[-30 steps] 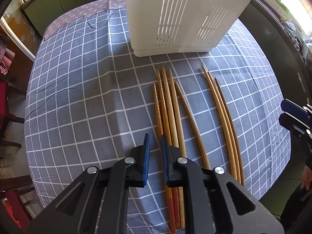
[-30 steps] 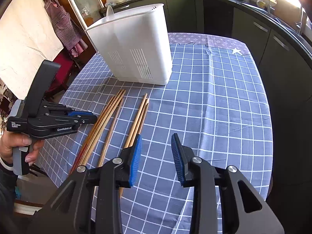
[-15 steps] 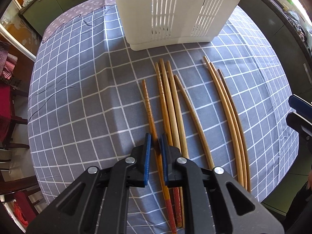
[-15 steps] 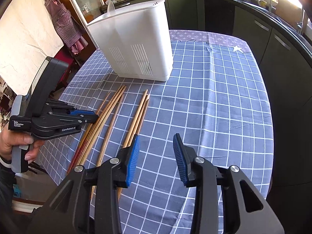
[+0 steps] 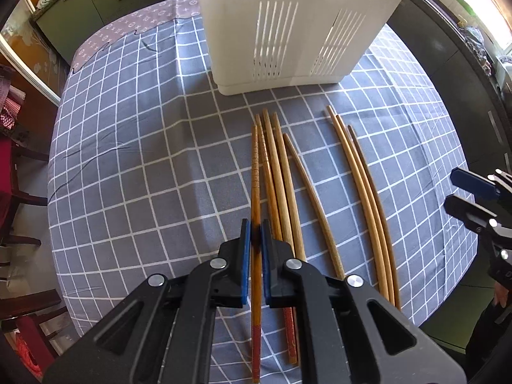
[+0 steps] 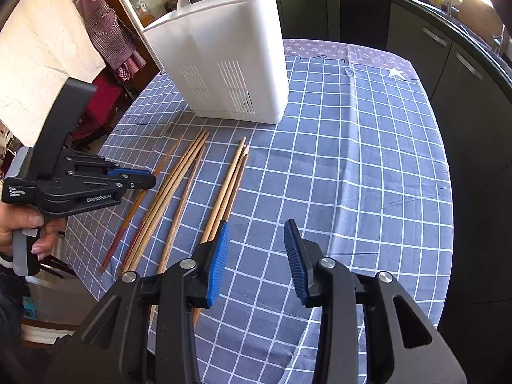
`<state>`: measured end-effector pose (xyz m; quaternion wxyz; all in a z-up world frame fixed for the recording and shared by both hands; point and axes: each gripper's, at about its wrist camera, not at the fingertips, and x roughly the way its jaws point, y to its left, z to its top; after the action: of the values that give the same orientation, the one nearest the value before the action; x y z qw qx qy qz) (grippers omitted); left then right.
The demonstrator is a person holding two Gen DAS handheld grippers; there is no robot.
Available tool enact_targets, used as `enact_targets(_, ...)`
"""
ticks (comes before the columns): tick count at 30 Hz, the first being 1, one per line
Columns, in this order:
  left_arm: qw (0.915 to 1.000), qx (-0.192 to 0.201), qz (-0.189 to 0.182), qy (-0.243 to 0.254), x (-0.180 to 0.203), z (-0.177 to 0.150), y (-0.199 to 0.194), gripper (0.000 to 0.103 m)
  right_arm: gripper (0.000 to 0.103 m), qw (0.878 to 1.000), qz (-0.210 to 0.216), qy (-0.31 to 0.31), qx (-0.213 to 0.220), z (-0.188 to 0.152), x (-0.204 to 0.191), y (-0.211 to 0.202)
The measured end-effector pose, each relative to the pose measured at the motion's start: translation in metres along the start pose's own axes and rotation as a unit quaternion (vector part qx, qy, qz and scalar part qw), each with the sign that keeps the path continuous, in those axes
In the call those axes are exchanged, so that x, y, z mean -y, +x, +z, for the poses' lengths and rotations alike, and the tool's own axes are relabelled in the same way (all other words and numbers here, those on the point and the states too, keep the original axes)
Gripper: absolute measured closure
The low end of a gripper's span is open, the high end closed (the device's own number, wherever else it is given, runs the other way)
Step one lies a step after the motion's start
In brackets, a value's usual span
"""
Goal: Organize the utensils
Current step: 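Lift the chopstick upright with the left gripper while the right gripper grasps another chopstick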
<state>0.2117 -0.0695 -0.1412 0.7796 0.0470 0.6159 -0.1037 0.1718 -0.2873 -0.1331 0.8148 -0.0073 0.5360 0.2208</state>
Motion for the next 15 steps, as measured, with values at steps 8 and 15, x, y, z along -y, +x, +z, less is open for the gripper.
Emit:
enact_targets(8,0.9959,0.090,-0.004,-0.002,-0.005,-0.007,-0.064,0.096,0.067,0.999,0.017,0.016,-0.045,0.010,-0.002,0.030)
enact_targets(15,0.9895,0.144,-0.013,-0.004,-0.011,-0.016,-0.093,0.097,0.076,0.997,0.009,0.017,-0.069,0.019,-0.012,0.053)
